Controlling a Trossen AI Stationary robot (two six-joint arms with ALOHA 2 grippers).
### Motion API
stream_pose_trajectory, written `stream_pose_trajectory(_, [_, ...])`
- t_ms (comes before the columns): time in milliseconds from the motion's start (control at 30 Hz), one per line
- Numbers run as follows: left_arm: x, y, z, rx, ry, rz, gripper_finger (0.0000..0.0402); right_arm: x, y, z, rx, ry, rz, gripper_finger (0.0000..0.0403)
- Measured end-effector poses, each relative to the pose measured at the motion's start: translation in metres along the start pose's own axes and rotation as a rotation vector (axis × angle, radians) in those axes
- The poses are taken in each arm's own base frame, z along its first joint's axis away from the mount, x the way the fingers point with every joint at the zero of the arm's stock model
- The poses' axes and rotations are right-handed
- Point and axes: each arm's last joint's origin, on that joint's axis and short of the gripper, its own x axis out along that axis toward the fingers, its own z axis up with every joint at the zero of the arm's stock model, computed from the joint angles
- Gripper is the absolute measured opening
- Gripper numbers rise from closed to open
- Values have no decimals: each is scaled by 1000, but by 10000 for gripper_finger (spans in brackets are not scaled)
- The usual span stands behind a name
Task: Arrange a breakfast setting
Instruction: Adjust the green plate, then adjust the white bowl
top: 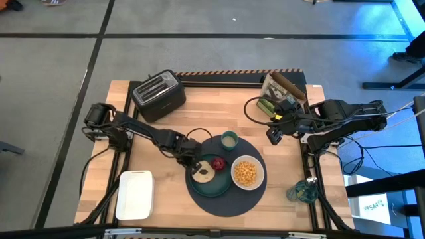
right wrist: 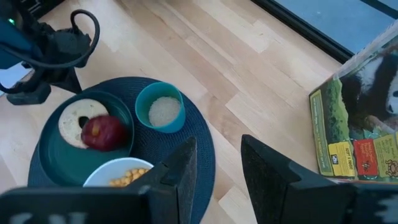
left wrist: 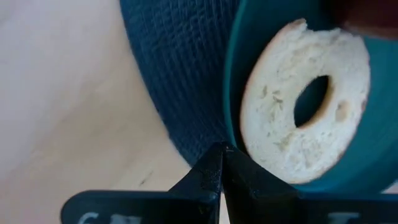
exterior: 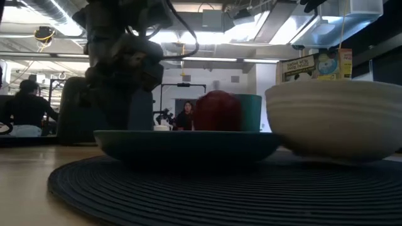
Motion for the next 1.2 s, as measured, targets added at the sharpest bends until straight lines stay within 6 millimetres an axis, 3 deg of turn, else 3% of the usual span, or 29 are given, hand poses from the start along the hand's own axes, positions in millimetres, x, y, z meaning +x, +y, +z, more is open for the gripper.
stream_pose_trajectory(500, [5, -7, 10, -23, -100, -60, 0, 0, 0, 0, -26, 9, 2, 115])
stream_pose_trajectory(867, [1, 13, 11, -15, -3, 78, 0, 0, 0, -2, -14, 44, 21, 115])
stream_pose_trajectory(1033, [-9, 18, 11, 22, 6, 92, 0, 16, -1, -18, 14, 223, 32, 115])
stream_pose_trajectory(1200, [-9, 18, 13, 77, -21, 104, 0, 44, 5, -50, 59, 340, 133, 133])
